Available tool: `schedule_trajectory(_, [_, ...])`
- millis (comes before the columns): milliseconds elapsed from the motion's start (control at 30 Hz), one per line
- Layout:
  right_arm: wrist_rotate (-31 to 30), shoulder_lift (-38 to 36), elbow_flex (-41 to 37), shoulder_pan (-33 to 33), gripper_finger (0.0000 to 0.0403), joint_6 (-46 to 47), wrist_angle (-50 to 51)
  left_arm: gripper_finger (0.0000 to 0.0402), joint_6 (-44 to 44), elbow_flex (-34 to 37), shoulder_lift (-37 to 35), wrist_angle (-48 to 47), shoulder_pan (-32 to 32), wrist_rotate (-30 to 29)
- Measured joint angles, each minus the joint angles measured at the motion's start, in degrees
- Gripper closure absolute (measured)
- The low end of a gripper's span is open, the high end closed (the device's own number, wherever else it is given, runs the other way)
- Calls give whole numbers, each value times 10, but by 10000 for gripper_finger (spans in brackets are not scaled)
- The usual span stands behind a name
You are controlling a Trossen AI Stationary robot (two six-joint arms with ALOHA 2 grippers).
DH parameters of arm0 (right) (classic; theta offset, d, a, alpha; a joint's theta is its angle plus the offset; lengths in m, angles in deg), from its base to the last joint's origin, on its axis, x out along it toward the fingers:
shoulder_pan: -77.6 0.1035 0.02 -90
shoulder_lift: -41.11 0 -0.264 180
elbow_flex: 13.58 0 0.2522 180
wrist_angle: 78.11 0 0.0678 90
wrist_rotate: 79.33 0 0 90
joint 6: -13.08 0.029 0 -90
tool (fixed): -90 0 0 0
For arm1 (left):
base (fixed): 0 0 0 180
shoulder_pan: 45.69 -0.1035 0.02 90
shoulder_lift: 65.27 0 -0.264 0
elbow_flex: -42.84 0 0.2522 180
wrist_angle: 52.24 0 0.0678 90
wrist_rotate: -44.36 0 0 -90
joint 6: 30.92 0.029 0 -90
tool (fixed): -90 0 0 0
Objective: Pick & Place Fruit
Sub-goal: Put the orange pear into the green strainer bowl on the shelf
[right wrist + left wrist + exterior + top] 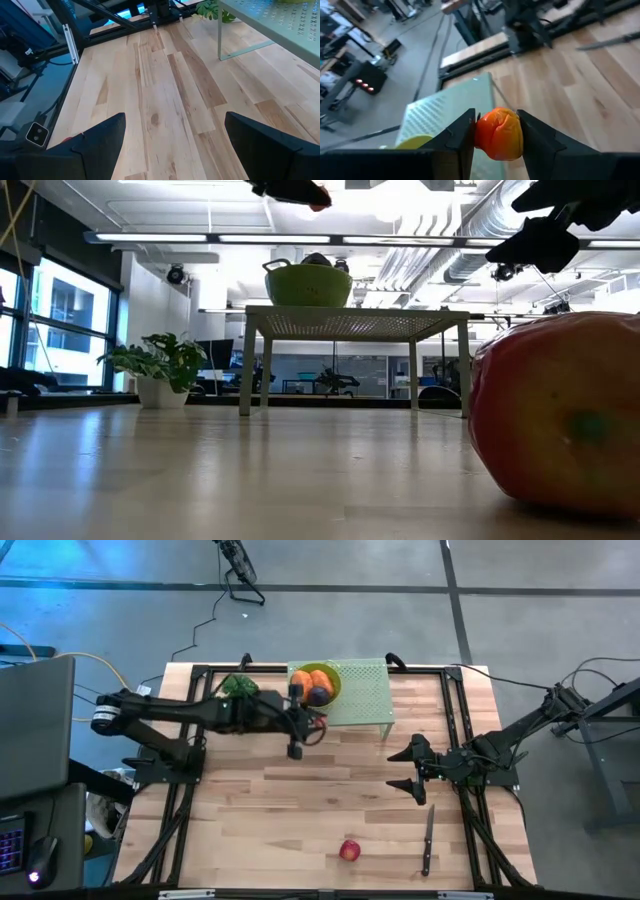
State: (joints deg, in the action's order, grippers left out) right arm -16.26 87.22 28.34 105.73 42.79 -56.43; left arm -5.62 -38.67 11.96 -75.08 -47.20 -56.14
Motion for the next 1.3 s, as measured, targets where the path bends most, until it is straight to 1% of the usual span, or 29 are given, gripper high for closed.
schedule_trajectory(233, [-2, 0, 0, 0, 69, 0, 0, 277, 0, -25, 0, 10, -56, 1])
schedule_trajectory(333, [-2, 0, 0, 0, 69, 0, 0, 277, -2, -27, 0, 31, -86, 1])
schedule_trajectory(433, [-2, 0, 0, 0, 69, 0, 0, 277, -27, -28, 0, 47, -118, 0])
schedule_trajectory(533, [-2, 0, 0, 0, 69, 0, 0, 277, -74, -28, 5, 61, -152, -3])
schedule_trajectory(700, [-2, 0, 0, 0, 69, 0, 0, 277, -211, -29, 13, 64, -203, -15])
schedule_trajectory(800, [-2, 0, 0, 0, 69, 0, 0, 277, -253, -27, 15, 55, -225, -16])
schedule_trajectory(933, [-2, 0, 0, 0, 69, 0, 0, 277, -296, -28, 14, 59, -231, -17])
schedule_trajectory(1100, [-2, 0, 0, 0, 69, 0, 0, 277, -321, -28, 15, 56, -228, -16])
schedule_trajectory(1300, [-22, 0, 0, 0, 69, 0, 1, 277, -347, -27, 45, 42, -229, -19])
